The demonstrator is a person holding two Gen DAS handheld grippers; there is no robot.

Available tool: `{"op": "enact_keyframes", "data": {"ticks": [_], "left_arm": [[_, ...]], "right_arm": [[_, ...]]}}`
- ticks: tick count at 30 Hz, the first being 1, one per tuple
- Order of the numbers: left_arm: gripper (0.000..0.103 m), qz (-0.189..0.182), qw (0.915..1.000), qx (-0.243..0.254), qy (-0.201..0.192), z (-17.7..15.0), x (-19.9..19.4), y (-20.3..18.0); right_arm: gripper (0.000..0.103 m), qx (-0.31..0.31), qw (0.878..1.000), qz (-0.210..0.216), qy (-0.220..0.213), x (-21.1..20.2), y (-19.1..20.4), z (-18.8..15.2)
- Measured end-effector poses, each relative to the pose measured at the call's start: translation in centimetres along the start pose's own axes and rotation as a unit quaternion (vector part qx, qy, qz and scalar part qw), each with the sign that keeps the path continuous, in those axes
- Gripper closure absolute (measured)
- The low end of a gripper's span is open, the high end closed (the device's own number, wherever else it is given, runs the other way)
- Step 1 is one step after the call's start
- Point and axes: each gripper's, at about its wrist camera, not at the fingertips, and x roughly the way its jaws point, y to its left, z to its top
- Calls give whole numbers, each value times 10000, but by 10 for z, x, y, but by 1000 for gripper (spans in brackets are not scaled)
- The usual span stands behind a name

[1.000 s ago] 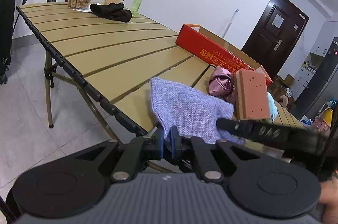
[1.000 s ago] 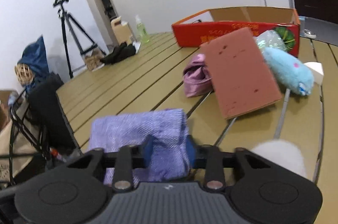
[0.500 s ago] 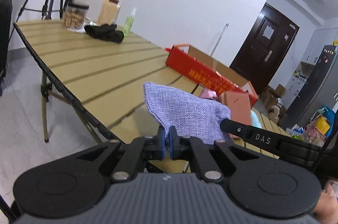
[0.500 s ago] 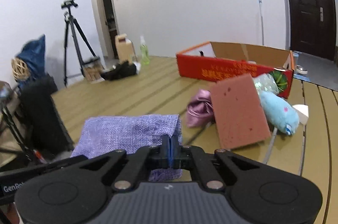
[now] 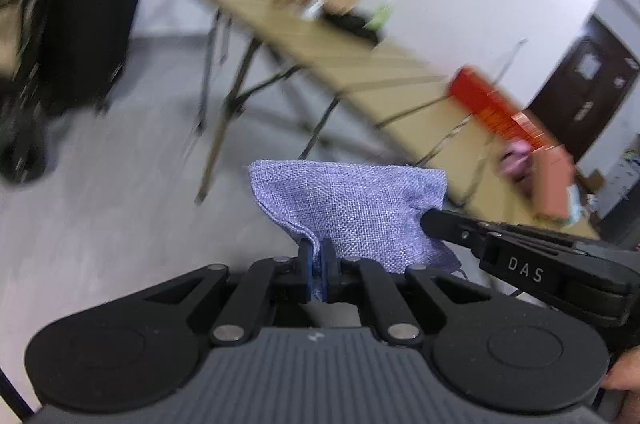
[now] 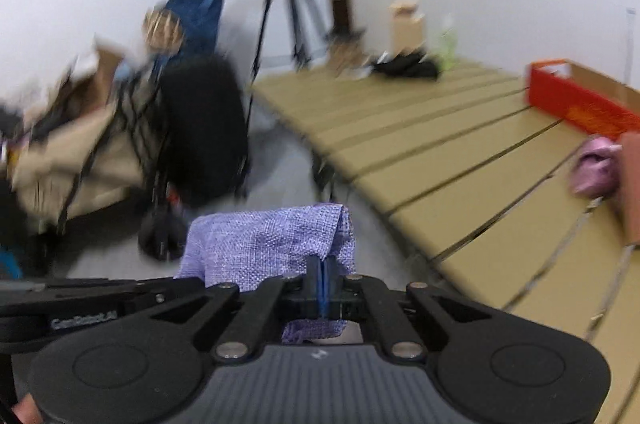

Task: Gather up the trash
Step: 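Carry the purple sachet over the bin and release it, then move both tools to the pink sponge block and grasp it together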

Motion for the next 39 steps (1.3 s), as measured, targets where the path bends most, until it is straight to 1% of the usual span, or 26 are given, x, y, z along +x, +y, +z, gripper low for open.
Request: {"op": "enact_keyframes", "data": {"ticks": [2,4,5,7,8,9,10,11,12,13,14,15,16,17,18,20,22,24,27,30,32,35,39], "left_arm": [[98,153,9996,-51,212,-4,10,13],[98,236,9985,50,492,-6,25,21],[98,322,9978,72,570,-6,31,26],[93,597,9961,55,648,-8,44,34],[76,671,9952,138,697,-10,50,35],[52,715,9945,292,706,-11,57,36],[47,769,9936,545,625,-13,63,35],[46,888,9902,899,597,-16,69,32],[46,917,9869,1167,639,-17,74,30],[46,838,9843,1377,711,-19,80,30],[46,762,9843,1407,751,-21,82,31],[45,737,9845,1361,823,-23,84,31],[43,733,9843,1293,954,-23,85,31],[40,721,9840,1249,1044,-24,85,30],[35,747,9837,1191,1117,-24,85,30],[31,887,9816,1174,1217,-24,85,28],[30,1096,9761,1362,1289,-24,85,25],[24,1179,9730,1527,1266,-24,84,23],[22,1195,9724,1644,1147,-24,77,22],[21,1200,9752,1544,1036,-18,73,23],[20,1185,9775,1448,979,-13,71,24],[20,1223,9784,1391,918,-10,69,23],[20,1225,9811,1298,742,-6,61,21]], "right_arm": [[102,-82,9994,-46,345,20,11,-9],[102,-121,9977,-139,655,41,14,-16],[102,-120,9965,-189,805,52,14,-20],[100,-65,9928,-164,1183,78,9,-28],[98,1,9906,-165,1357,89,7,-35],[92,86,9878,-221,1540,102,4,-42],[87,116,9848,-285,1709,112,4,-51],[85,104,9818,-352,1865,120,3,-58],[84,68,9790,-384,1999,128,1,-66],[84,43,9778,-413,2055,131,1,-70],[83,-6,9765,-449,2107,133,-1,-75],[80,-60,9757,-475,2139,133,-3,-78],[74,-98,9751,-488,2162,137,-4,-77],[70,-113,9746,-484,2184,136,-6,-78],[64,-114,9740,-472,2212,136,-8,-79],[62,-106,9736,-424,2241,134,-9,-78],[58,-123,9743,-381,2218,132,-10,-77],[55,-157,9756,-337,2164,127,-11,-74],[54,-155,9787,-280,2026,119,-13,-69],[54,-91,9830,-142,1827,109,-13,-61],[52,-108,9853,-83,1704,105,-11,-58],[52,-104,9878,0,1555,97,-9,-54],[52,-171,9925,75,1208,75,-8,-49]]}}
